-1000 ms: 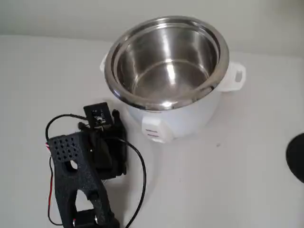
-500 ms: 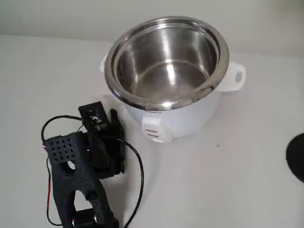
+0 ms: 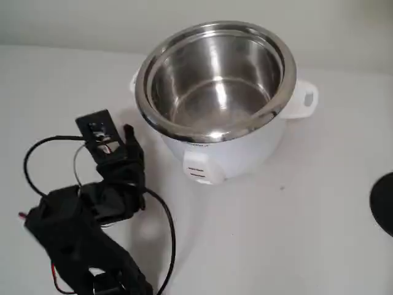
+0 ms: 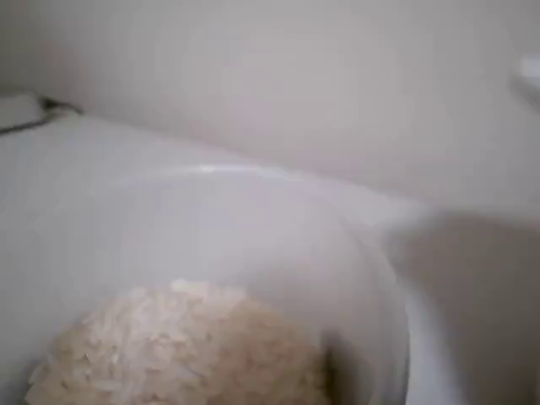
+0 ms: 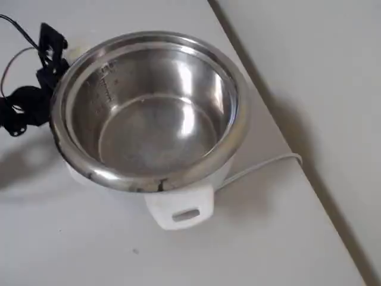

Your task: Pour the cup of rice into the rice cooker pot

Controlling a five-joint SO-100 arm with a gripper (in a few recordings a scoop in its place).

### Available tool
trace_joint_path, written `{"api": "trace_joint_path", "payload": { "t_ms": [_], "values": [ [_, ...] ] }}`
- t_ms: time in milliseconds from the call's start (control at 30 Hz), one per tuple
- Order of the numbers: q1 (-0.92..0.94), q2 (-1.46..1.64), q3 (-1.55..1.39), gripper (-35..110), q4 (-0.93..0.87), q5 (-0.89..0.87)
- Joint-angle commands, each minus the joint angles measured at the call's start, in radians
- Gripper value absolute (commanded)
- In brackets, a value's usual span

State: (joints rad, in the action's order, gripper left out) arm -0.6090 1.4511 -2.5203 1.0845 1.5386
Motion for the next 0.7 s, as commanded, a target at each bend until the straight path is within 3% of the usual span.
{"api": "trace_joint_path", "payload": {
  "t_ms": [0, 267, 667],
  "values": [
    [-0.017, 0.262, 0.008, 18, -0.144, -0.017],
    [0.015, 0.505, 0.025, 18, -0.385, -0.040],
    [0.048, 0.727, 0.044, 18, -0.595, -0.041]
  ]
}}
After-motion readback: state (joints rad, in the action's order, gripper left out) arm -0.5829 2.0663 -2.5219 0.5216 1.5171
